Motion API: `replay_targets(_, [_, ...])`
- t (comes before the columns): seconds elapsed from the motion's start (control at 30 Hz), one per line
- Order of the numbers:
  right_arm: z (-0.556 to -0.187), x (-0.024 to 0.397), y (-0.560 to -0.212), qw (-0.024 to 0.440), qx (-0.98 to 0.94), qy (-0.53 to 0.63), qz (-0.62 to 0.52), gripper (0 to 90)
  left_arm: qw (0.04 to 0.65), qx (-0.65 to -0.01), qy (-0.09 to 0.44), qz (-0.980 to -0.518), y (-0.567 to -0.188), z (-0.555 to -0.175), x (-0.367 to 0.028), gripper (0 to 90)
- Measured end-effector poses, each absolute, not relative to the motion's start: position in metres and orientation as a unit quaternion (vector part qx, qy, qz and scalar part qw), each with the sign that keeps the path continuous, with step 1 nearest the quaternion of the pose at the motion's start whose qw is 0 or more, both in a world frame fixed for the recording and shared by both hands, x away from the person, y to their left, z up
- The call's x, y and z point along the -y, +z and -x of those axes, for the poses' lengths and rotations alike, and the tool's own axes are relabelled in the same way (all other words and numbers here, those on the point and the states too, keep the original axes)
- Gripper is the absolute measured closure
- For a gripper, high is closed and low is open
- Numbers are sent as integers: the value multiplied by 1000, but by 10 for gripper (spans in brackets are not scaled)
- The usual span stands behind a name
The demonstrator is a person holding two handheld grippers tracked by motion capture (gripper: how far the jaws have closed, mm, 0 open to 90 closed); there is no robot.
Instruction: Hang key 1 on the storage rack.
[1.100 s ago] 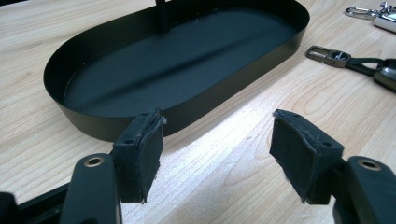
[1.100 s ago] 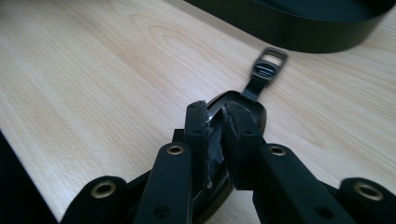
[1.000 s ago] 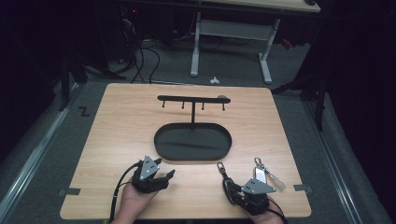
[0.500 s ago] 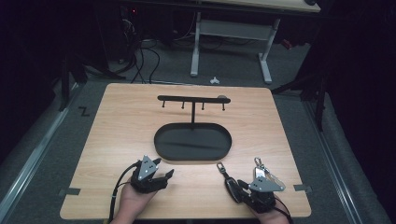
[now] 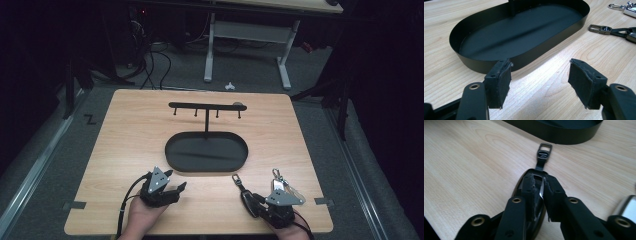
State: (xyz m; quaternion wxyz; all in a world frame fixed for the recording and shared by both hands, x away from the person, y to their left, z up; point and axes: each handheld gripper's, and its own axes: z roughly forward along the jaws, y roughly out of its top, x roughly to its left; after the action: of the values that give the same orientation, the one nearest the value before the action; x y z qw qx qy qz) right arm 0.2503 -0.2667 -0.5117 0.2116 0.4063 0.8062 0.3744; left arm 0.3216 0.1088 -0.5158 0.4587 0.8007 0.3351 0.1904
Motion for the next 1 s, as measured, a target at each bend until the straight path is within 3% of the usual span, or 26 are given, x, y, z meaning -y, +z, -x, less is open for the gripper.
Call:
replay_targets(0.67, [-268,287,-508,219,-800,338,-445,646,452,-335,190,-805,-517,-323,-109,351])
replay_targets(0.73, [-272,288,-506,202,-802,328,-456,580,449,-335,190,-806,-517,-323,-109,350])
replay_targets(1.0, [-286,281,-499,171,-826,269,-466,513,448,-335,187,-807,-519,-323,-111,351])
